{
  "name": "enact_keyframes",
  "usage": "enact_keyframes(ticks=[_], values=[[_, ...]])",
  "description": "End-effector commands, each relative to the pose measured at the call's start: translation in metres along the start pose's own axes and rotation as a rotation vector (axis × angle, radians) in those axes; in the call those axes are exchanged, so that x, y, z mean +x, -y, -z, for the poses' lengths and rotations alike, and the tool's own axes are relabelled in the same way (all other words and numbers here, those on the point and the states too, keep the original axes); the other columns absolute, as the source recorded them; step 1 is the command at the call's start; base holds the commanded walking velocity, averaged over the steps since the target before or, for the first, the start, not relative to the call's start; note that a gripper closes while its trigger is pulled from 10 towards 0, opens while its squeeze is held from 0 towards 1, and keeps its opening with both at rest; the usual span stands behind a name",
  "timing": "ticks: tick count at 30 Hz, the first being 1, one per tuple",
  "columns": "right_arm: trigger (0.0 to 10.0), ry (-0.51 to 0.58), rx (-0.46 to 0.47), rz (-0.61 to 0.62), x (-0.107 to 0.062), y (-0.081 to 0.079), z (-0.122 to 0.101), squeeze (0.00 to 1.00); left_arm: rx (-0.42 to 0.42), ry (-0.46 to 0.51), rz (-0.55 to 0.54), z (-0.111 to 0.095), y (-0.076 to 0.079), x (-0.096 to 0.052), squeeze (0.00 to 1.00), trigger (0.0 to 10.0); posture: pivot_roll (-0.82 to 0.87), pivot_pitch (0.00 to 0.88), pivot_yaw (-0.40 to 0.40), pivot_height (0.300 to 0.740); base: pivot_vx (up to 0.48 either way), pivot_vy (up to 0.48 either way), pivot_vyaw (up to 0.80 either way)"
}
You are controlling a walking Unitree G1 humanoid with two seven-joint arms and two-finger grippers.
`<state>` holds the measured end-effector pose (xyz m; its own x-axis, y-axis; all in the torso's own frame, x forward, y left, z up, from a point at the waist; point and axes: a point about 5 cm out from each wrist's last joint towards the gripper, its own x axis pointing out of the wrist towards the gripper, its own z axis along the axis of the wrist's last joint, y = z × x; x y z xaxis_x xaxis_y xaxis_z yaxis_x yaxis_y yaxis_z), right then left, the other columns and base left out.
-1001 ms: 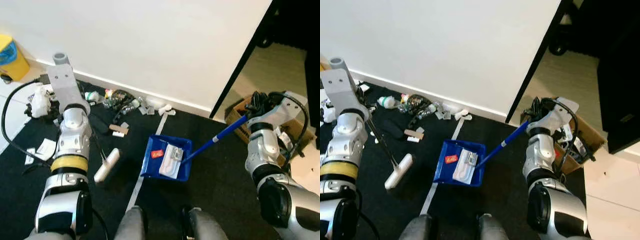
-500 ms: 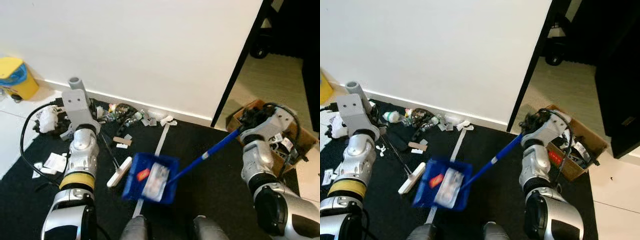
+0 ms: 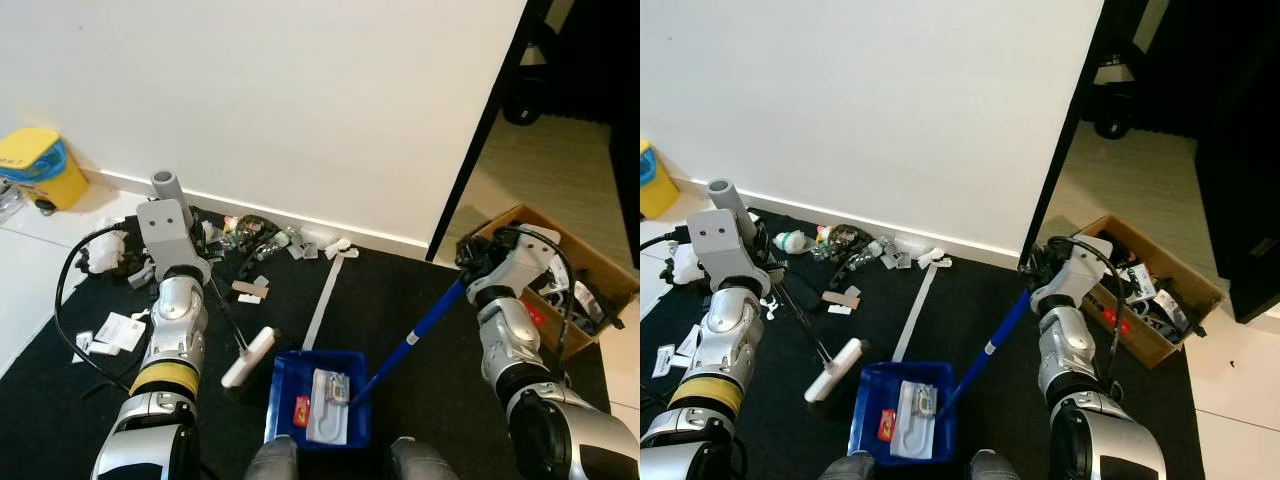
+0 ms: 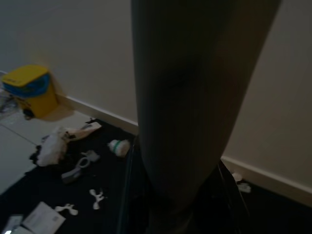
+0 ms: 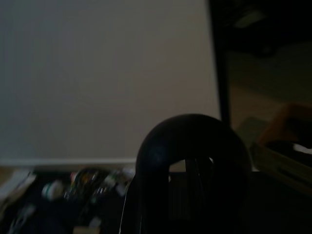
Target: Sweep floor
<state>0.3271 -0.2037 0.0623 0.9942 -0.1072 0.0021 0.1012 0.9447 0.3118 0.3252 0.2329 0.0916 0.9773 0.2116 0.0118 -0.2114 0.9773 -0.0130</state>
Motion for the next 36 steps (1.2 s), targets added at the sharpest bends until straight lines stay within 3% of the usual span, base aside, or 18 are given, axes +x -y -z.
enact_keyframes(ticks=[1,3,6,9,12,14,19,21,36], values=[[10.0,0.075,0.031,0.043,0.004,0.003,-0.012,0.00,-0.017,0.036,-0.003,-0.003,-0.001,-0.001,0.00,10.0,0.06,0.000,-0.014,0.740,0.000,0.000,0.00],[10.0,0.062,0.017,0.075,0.005,0.006,-0.013,0.00,-0.019,0.041,-0.004,-0.003,-0.001,-0.001,0.00,10.0,0.06,0.000,-0.018,0.740,0.000,0.000,0.00],[10.0,0.041,0.075,0.087,0.006,0.009,-0.012,0.00,-0.023,0.050,-0.003,-0.004,-0.001,-0.002,0.00,10.0,0.06,0.000,-0.019,0.740,0.000,0.000,0.00],[10.0,0.046,0.037,0.091,0.005,0.012,-0.013,0.00,-0.021,0.053,-0.002,-0.004,-0.001,-0.002,0.00,10.0,0.06,0.000,-0.021,0.740,0.000,0.000,0.00],[10.0,0.052,-0.081,0.068,0.003,0.014,-0.016,0.00,0.010,0.053,-0.001,-0.002,-0.002,-0.003,0.00,10.0,0.06,0.000,-0.024,0.740,0.000,0.000,0.00],[10.0,0.062,-0.250,0.010,0.003,0.013,-0.020,0.00,0.068,0.044,-0.009,-0.001,-0.004,-0.003,0.00,10.0,0.06,0.000,-0.025,0.740,0.000,0.000,0.00],[10.0,0.064,-0.342,-0.005,0.003,0.014,-0.021,0.00,0.068,0.037,0.000,0.001,-0.004,-0.004,0.00,10.0,0.06,0.000,-0.025,0.740,0.000,0.000,0.00],[10.0,0.110,-0.442,-0.026,0.002,0.010,-0.026,0.00,0.074,0.026,-0.001,0.003,-0.003,-0.005,0.00,10.0,0.05,0.000,-0.025,0.740,0.000,0.000,0.00],[10.0,0.029,-0.345,0.019,-0.004,0.011,-0.008,0.00,0.064,-0.028,0.004,0.012,0.006,-0.005,0.00,10.0,0.05,0.000,-0.034,0.740,0.000,0.000,0.00]])
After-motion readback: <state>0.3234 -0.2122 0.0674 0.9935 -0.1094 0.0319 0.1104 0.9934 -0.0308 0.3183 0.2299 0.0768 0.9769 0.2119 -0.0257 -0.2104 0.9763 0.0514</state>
